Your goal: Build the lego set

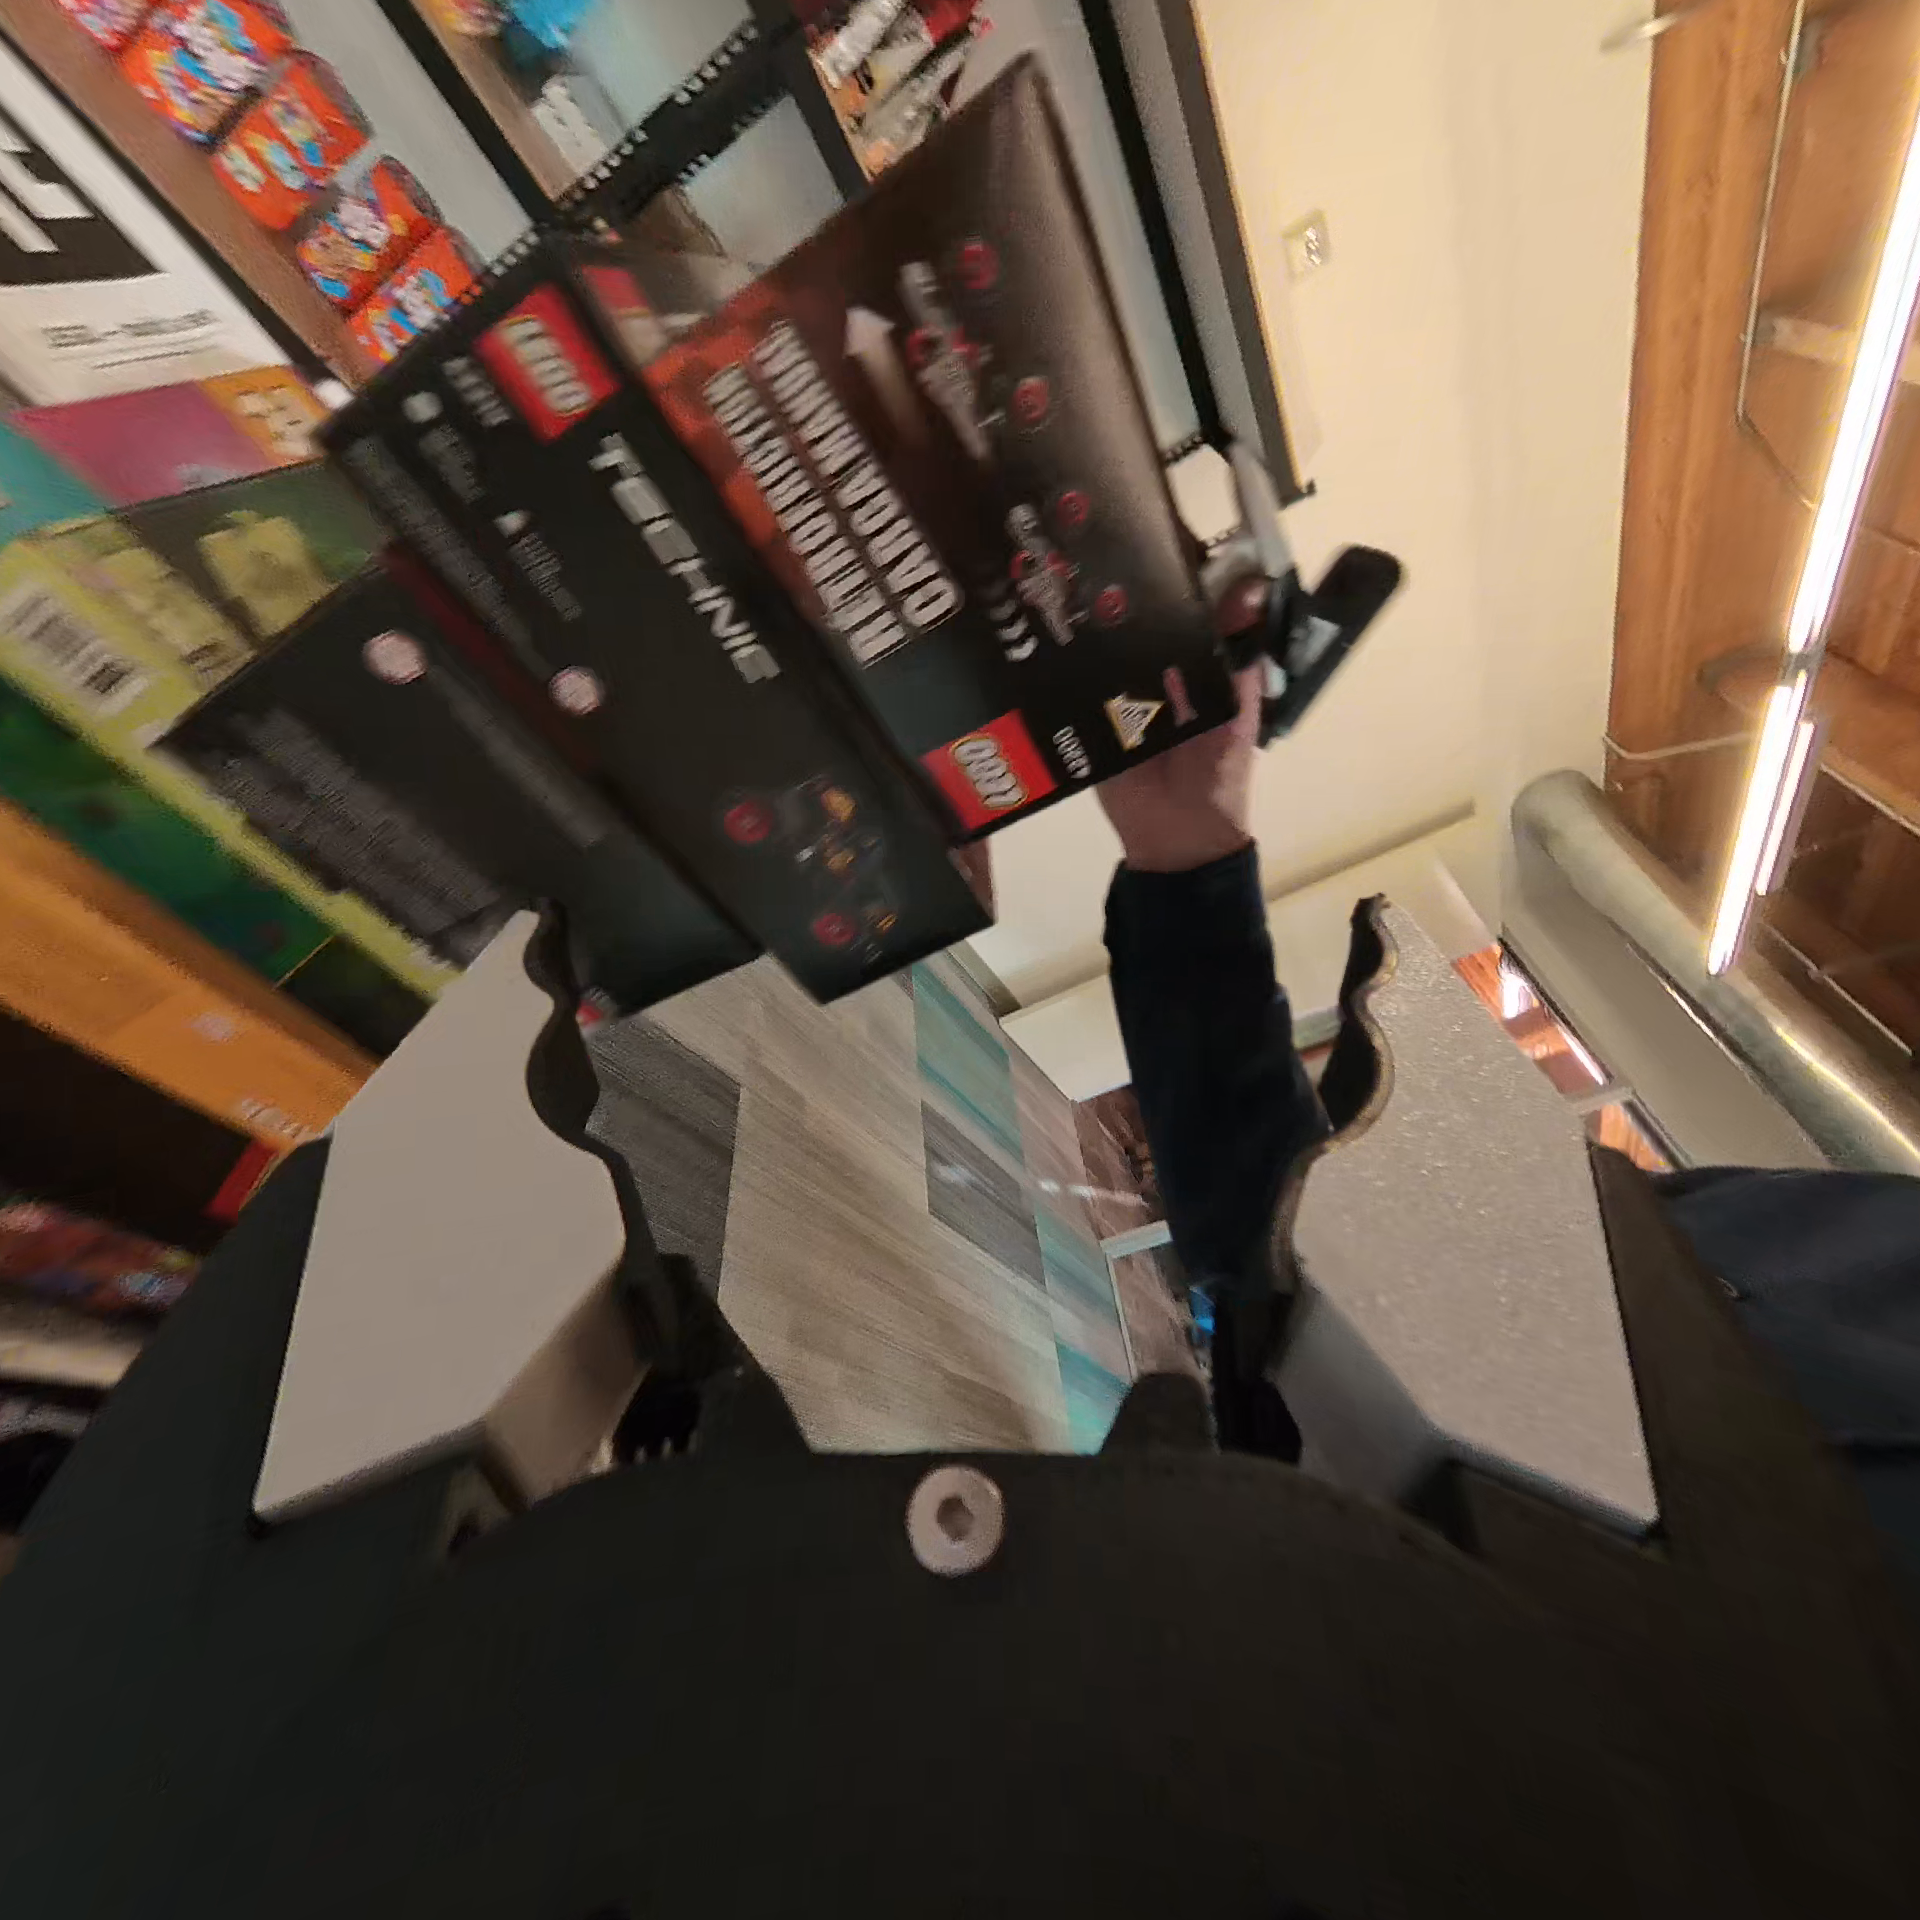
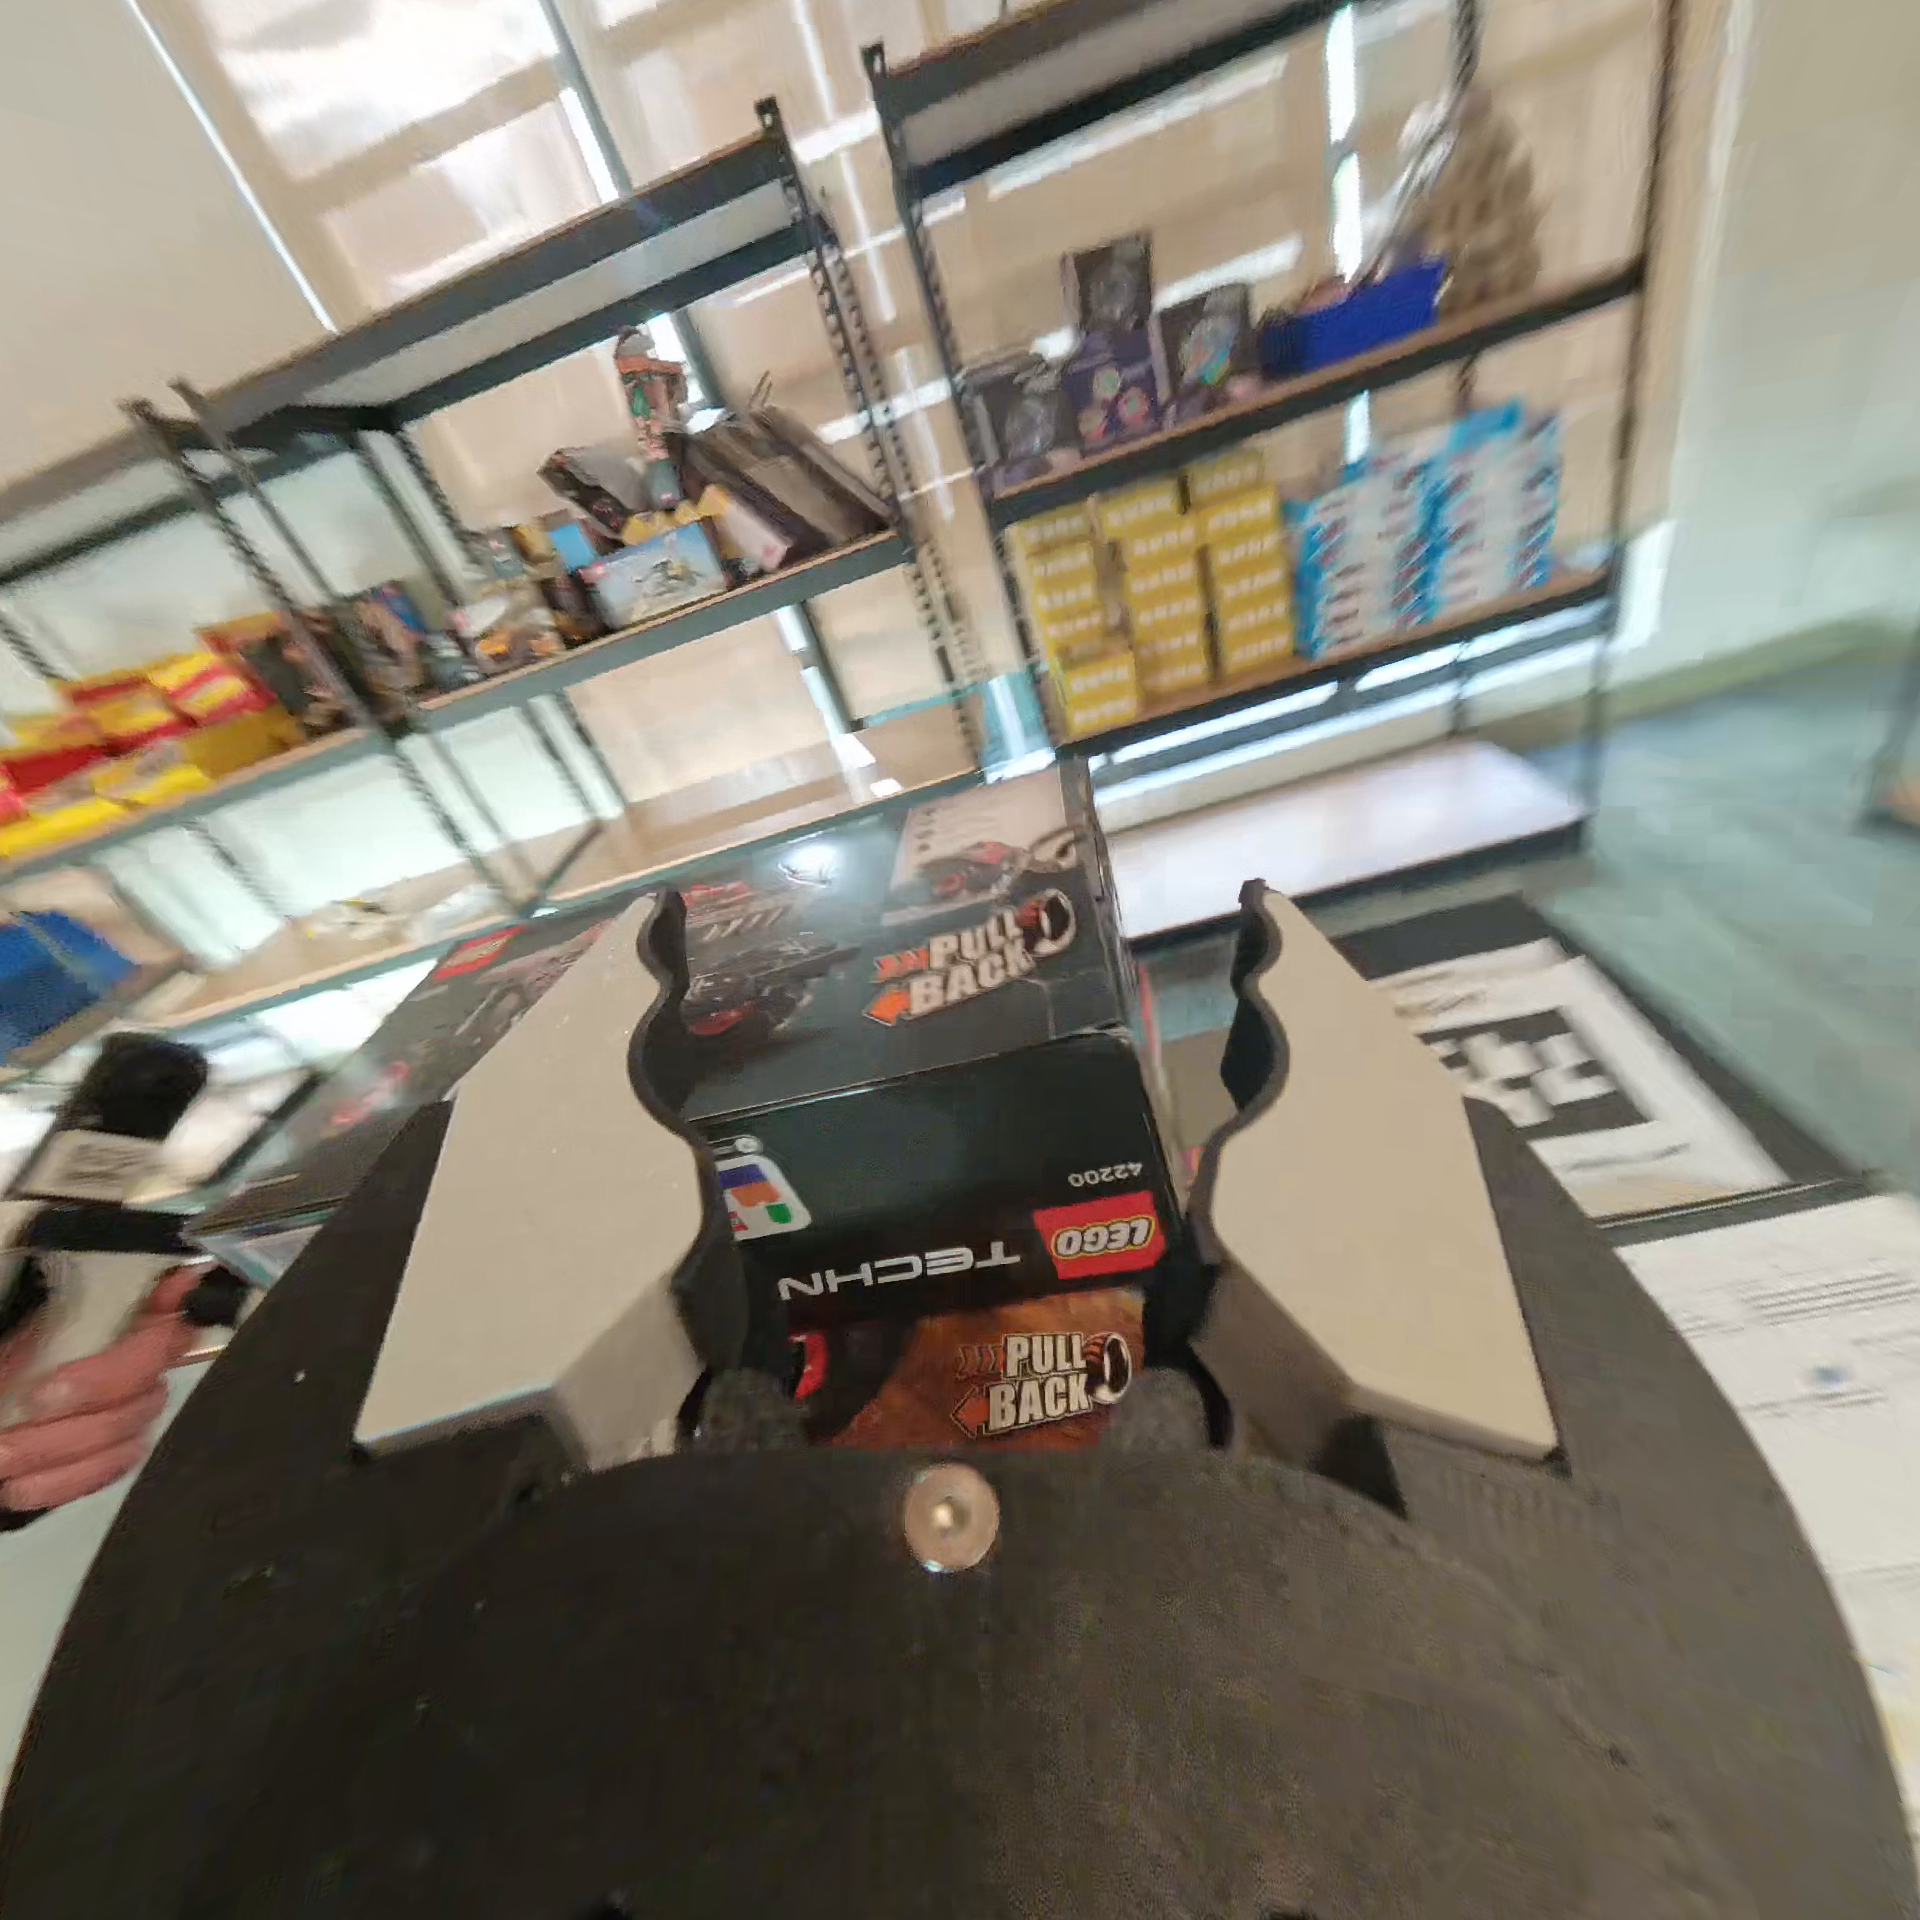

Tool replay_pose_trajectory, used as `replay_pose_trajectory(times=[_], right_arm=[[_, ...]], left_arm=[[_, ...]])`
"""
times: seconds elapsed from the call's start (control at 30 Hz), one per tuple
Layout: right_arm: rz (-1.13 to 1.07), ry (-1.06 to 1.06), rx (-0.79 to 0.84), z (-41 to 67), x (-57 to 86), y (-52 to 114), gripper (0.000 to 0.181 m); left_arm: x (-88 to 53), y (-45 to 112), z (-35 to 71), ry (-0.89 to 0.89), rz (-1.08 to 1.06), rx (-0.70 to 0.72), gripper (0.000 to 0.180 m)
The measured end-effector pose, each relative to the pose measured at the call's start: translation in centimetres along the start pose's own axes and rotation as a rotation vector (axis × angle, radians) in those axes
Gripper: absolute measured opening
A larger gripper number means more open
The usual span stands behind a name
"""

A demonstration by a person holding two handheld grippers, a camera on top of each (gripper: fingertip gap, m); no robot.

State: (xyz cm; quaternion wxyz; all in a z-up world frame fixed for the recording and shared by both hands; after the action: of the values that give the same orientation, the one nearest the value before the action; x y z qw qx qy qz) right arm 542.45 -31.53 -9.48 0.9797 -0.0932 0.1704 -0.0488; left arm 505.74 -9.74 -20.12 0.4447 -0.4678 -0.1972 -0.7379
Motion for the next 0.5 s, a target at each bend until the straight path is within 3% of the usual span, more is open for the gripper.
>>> replay_pose_trajectory(times=[0.17,0.3,0.4,0.5], right_arm=[[0.322,0.269,-0.109,-2.3,2.4,3.7,0.091],[0.237,0.155,-0.154,-2.8,0.2,3.1,0.073],[0.298,0.13,-0.163,-3.5,-2.2,2.7,0.061],[0.324,0.157,-0.202,-4.7,-3.8,3.2,0.078]], left_arm=[[1.4,3.8,2.9,-0.017,-0.074,-0.017,0.143],[1.2,5.3,4.4,-0.05,-0.087,-0.014,0.147],[0.8,5.8,4.9,-0.075,-0.07,-0.03,0.149],[0.1,5.7,4.8,-0.108,-0.068,-0.025,0.151]])
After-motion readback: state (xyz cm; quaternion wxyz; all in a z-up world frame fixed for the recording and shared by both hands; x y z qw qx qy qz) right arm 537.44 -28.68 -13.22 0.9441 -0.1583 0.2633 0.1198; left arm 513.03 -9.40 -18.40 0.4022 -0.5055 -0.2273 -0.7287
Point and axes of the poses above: each gripper's, where its closed fingertips meet, y out along the fingers, z out of its top, x = y × z across the jaws, the point moved 9 cm from there along -y, back along the fingers, and after that the axes turned 11 degrees about -x, right-handed, at the moved point
